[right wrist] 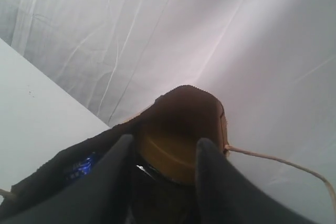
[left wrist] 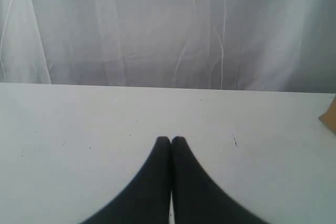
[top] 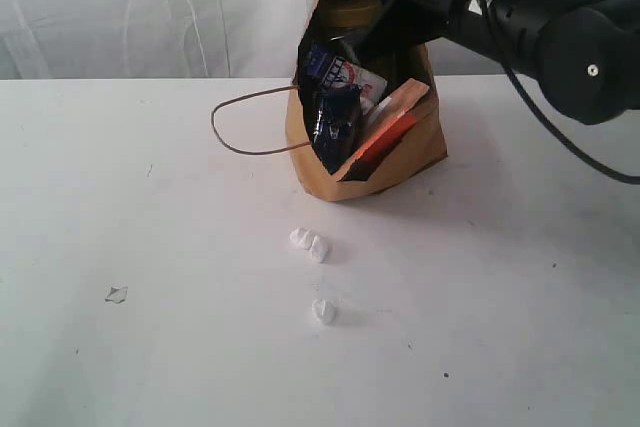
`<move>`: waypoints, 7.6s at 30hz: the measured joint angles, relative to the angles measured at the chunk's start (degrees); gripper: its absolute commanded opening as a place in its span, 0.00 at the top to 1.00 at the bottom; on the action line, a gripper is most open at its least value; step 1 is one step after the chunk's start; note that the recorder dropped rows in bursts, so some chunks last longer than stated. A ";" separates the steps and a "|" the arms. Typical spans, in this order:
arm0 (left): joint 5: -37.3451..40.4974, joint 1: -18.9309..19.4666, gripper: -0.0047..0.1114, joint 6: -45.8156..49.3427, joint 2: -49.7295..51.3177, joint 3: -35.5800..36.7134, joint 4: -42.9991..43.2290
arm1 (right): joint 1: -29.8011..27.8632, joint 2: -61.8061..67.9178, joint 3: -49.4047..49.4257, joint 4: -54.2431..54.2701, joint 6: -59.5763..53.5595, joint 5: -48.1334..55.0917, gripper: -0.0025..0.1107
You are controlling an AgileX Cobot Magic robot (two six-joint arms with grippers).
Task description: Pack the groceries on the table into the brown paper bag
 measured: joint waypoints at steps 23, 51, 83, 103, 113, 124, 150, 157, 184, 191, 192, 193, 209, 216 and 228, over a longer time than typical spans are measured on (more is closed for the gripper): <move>0.00 0.00 0.96 0.00 0.00 0.00 0.00 | -10.45 -20.82 0.34 4.14 2.41 24.14 0.98; 0.25 0.00 0.96 0.00 0.00 0.00 0.00 | -16.07 -44.93 28.45 42.55 -21.90 63.15 0.98; 31.92 0.00 0.96 0.21 0.00 0.04 85.26 | -2.84 -21.86 28.45 77.25 -52.59 21.35 0.96; 29.55 0.00 0.96 0.43 0.00 0.04 89.10 | -2.84 -40.64 34.20 77.29 -51.36 3.15 0.98; 19.36 0.00 0.96 0.31 0.00 0.04 89.19 | -2.84 -49.14 40.79 77.15 -51.48 0.24 0.98; 19.21 0.00 0.96 0.31 0.00 0.04 89.19 | -2.84 -76.65 40.93 77.58 -73.69 0.40 0.98; 19.21 0.00 0.96 0.31 0.00 0.04 89.19 | -29.45 -82.30 46.58 37.63 -25.90 7.77 0.98; 19.21 0.00 0.96 0.31 0.00 0.04 89.19 | -34.12 -82.22 56.33 1.25 19.54 16.69 0.98; 19.41 0.00 0.96 -0.31 0.00 0.04 88.69 | -34.67 -83.63 59.11 -1.76 23.78 35.24 0.98; 20.48 -0.10 0.96 -19.98 0.00 -0.44 69.65 | -34.67 -83.63 59.11 -1.76 23.90 35.24 0.98; 21.16 -0.10 0.96 -24.38 0.00 -1.58 65.96 | -34.67 -83.63 59.11 -1.76 23.90 35.24 0.98; 21.57 -0.10 0.96 -27.11 0.00 -2.58 63.80 | -34.67 -83.63 59.11 -1.76 23.90 35.24 0.98; 32.14 -0.10 0.96 -52.57 12.81 -20.94 32.89 | -34.67 -83.63 59.11 -1.76 23.98 35.24 0.98; 28.55 -0.10 0.96 -53.48 17.97 -21.43 29.09 | -34.67 -83.63 59.11 -1.76 23.98 35.24 0.98; 28.41 -0.10 0.96 -61.16 18.21 -21.55 39.34 | -34.67 -83.63 59.11 -1.76 23.98 35.24 0.98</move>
